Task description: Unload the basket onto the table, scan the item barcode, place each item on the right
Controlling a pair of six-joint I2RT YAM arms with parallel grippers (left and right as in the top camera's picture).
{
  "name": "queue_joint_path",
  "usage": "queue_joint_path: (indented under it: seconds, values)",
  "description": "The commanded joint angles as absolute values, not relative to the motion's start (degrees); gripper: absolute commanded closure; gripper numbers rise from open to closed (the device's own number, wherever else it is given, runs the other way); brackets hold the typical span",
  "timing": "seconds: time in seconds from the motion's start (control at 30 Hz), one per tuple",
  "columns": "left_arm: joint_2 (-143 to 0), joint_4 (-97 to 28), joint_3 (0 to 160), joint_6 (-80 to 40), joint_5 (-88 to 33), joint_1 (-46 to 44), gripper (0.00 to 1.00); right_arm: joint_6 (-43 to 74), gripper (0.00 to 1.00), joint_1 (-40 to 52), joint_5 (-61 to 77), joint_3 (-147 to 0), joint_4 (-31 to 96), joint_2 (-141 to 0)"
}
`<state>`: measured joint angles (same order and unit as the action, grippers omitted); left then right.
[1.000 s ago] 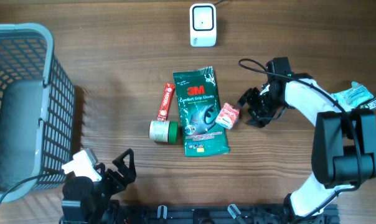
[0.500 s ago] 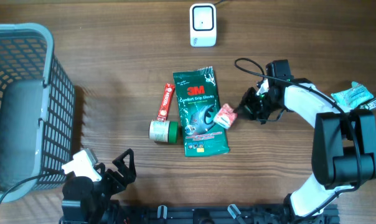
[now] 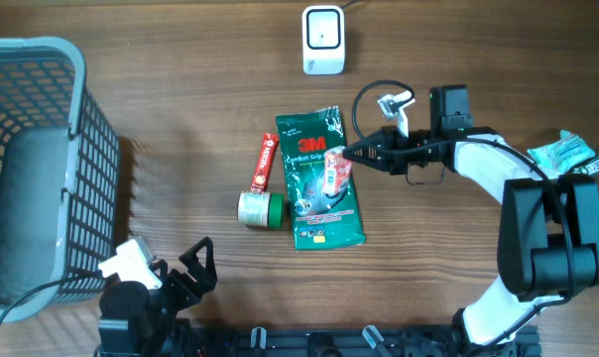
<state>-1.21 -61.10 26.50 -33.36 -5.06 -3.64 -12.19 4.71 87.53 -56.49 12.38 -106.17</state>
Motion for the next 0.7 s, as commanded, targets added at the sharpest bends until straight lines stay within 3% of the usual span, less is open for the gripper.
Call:
queue_joint_path:
  seconds: [0.0,0.17,0.33,0.4,0.47,0.6,0.67]
  values:
    - [-1.1,-60.9,26.2,-33.5,-5.3,-3.3,0.00,-0.8,0.96,4.8,93.0,-56.7,4.9,-106.6]
    - [-1.1,-60.9,26.2,-33.5,-5.3,-3.3,0.00,23.1,0.96,4.8,93.0,-56.7,-6.4,-106.6]
    - [-1.1,-60.9,26.2,-33.5,-5.3,-3.3,0.00,23.6,0.96,5.0,93.0,-56.7,-11.5,-106.6]
    - [-1.1,-60.9,26.2,-33.5,-5.3,-3.3,0.00,29.0,0.96,5.3,92.4,-56.7,-19.3,-106.4]
    - [-1.1,-60.9,26.2,-33.5,-5.3,-3.3,0.00,37.9,0.95,5.6,91.3,-56.7,-30.6,-105.8]
    - [-1.1,-60.9,26.2,-33.5,-5.3,-3.3,0.00,64.5,0.95,7.0,89.6,-57.5,-72.1,-104.7]
    - [-1.1,-60.9,26.2,-33.5,-5.3,-3.3,0.00,70.4,0.95,7.2,89.7,-58.9,-81.1,-104.7]
